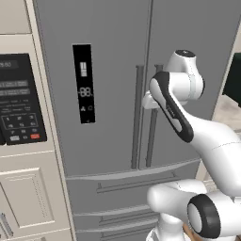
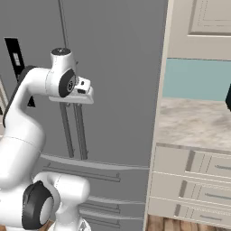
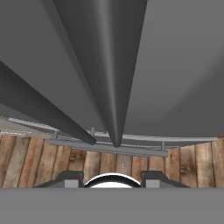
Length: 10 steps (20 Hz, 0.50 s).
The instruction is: Open the fridge, grab two sodas, and place both sodas inside the bowl with ice on the dining counter.
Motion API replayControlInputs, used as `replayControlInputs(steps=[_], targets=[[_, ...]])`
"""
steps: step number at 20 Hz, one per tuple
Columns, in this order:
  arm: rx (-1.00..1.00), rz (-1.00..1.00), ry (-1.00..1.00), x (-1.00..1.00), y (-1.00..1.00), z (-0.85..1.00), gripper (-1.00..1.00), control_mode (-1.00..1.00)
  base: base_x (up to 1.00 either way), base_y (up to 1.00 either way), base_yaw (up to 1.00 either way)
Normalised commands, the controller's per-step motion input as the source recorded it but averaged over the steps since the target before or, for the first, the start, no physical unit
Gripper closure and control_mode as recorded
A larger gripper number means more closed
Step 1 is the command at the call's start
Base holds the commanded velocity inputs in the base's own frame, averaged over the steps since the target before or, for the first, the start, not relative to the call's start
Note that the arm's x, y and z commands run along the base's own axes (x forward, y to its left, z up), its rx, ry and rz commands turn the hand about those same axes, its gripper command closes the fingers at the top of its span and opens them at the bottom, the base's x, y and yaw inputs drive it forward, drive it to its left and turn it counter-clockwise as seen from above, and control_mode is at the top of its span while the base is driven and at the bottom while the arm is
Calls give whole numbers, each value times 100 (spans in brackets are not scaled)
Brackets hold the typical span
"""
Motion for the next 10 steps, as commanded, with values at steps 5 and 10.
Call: replayControlInputs(steps=[5, 10], targets=[[0, 0, 0, -2, 0, 0, -100, 100, 0, 0, 0], [0, 0, 0, 0, 0, 0, -100, 100, -47, 22, -4]])
